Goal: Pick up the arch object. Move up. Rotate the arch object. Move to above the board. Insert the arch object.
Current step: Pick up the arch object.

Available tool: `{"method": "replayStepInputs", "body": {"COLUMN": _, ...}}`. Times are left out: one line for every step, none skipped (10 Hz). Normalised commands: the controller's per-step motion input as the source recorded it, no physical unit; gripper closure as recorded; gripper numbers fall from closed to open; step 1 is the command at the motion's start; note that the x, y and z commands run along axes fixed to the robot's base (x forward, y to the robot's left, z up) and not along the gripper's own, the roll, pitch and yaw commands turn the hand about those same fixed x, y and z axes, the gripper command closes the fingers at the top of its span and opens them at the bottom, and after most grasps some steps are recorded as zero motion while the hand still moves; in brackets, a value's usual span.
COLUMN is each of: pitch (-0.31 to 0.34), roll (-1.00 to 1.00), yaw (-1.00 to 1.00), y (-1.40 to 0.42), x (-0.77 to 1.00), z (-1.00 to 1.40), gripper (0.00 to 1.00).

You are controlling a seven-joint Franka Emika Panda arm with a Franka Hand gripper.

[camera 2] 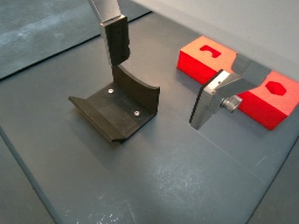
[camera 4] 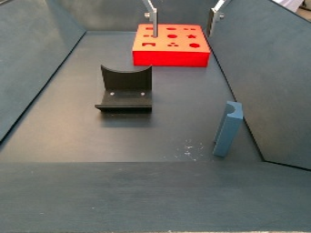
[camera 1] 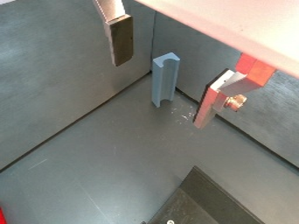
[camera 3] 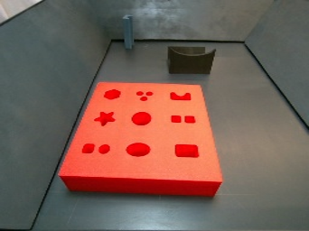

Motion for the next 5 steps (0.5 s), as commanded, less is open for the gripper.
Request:
{"method": "replayStepInputs", "body": {"pitch": -0.019, "roll": 0.0, "yaw": 0.0, "y": 0.0, "x": 0.0, "z": 0.0, "gripper": 0.0}}
{"method": "replayStepInputs", "body": {"pitch": -0.044, "roll": 0.0, "yaw": -0.29, "y": 0.5, "x": -0.34, "z": -0.16, "gripper": 0.0}}
{"method": "replayStepInputs", "body": {"pitch": -0.129, "roll": 0.0, "yaw": -0.35, "y": 0.45, "x": -0.78, "z": -0.18, "gripper": 0.0}}
{"method": "replayStepInputs", "body": {"pitch": -0.13, "roll": 0.0, "yaw": -0.33, "y": 0.47, "x": -0.79, "z": -0.18, "gripper": 0.0}}
{"method": "replayStepInputs", "body": {"pitch": -0.13, "roll": 0.0, "yaw": -0.29, "y": 0.51, "x": -0.78, "z": -0.19, "gripper": 0.0}}
